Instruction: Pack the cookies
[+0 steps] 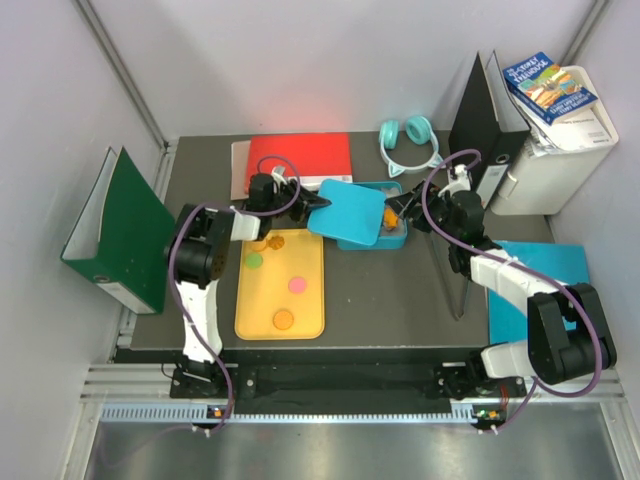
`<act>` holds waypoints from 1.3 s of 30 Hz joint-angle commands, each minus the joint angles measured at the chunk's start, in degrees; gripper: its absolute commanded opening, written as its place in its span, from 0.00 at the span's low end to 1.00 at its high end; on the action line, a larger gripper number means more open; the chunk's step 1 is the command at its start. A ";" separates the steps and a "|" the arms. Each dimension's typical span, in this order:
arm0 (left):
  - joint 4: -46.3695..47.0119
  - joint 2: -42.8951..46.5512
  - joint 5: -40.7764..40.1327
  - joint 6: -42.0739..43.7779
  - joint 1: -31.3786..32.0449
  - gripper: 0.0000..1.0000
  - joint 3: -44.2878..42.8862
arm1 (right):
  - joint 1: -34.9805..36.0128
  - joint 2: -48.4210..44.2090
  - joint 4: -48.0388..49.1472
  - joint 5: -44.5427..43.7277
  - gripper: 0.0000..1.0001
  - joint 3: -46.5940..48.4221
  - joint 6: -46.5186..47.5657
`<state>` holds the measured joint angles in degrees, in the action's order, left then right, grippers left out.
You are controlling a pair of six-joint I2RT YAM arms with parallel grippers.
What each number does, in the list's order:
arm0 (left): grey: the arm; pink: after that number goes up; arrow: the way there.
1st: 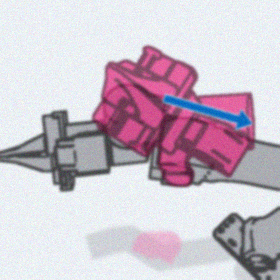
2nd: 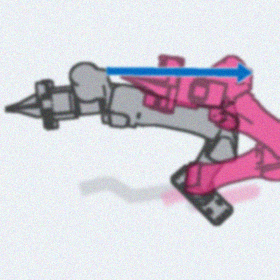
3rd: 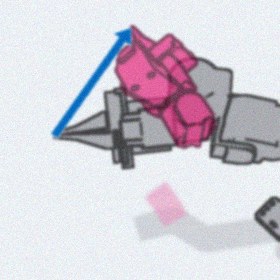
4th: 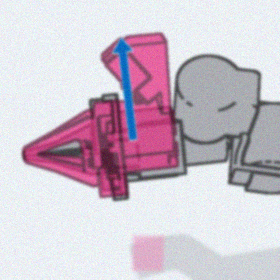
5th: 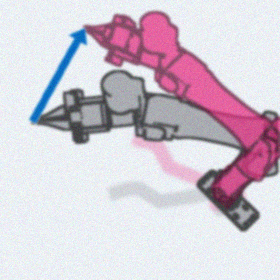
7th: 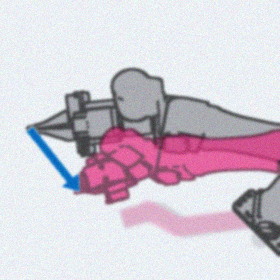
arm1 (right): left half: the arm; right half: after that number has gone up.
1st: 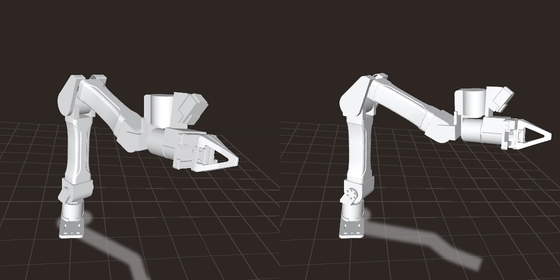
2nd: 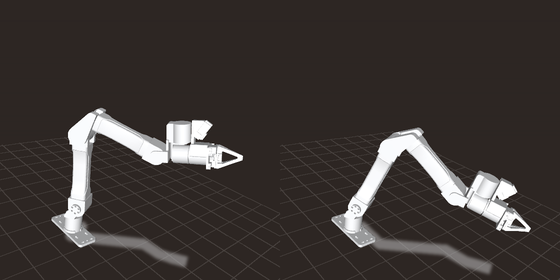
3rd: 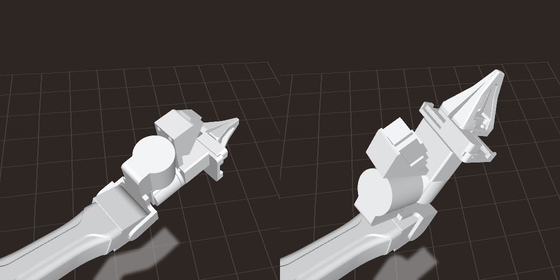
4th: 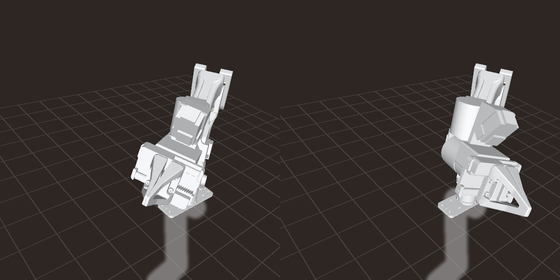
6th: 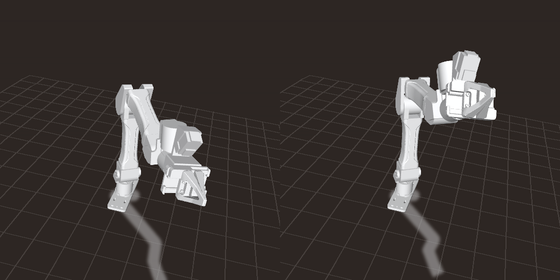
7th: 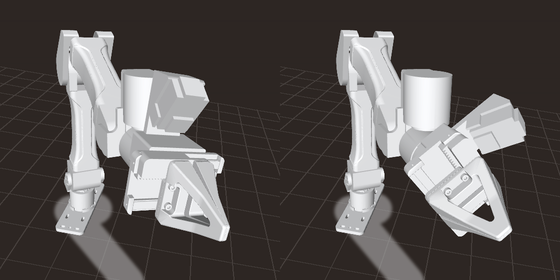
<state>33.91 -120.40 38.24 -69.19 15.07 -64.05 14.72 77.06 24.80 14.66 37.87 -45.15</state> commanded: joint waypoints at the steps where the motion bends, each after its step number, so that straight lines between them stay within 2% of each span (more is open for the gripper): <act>1: 6.41 3.33 -2.81 -2.43 0.92 0.27 2.00 | -0.48 0.46 1.92 0.11 0.78 -0.25 0.50; 7: 18.11 1.48 -5.10 -10.26 2.33 0.14 4.20 | -0.57 0.46 2.19 0.20 0.78 -0.25 0.41; 12: 25.05 0.08 -8.26 -14.03 3.65 0.12 6.04 | -0.57 0.55 2.01 0.20 0.78 -0.16 0.50; 17: 43.82 -3.16 -10.99 -21.33 3.65 0.10 9.64 | -0.57 0.64 2.10 0.29 0.78 -0.16 0.50; 20: 48.70 -4.49 -12.48 -24.41 3.74 0.10 9.65 | -0.57 0.81 2.36 0.55 0.78 -0.08 0.23; 27: 44.42 -5.55 -11.00 -23.80 3.83 0.12 7.45 | -0.57 0.73 2.19 0.46 0.78 -0.34 0.41; 29: 42.91 -5.90 -9.59 -23.63 3.83 0.16 6.75 | -0.57 0.64 2.19 0.38 0.78 -0.34 0.50; 30: 41.60 -5.81 -8.98 -23.10 3.83 0.22 6.49 | -0.57 0.64 2.01 0.29 0.78 -0.34 0.50; 35: 25.00 -2.31 -5.81 -16.43 3.83 0.32 4.64 | -0.57 0.38 2.01 0.11 0.78 -0.34 0.67; 39: 10.42 0.86 -5.72 -6.69 3.83 0.38 2.01 | -0.57 0.46 2.36 0.29 0.78 -0.43 0.41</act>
<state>59.18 -125.21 30.89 -86.48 18.81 -58.30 14.72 77.54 24.84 14.70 37.85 -45.17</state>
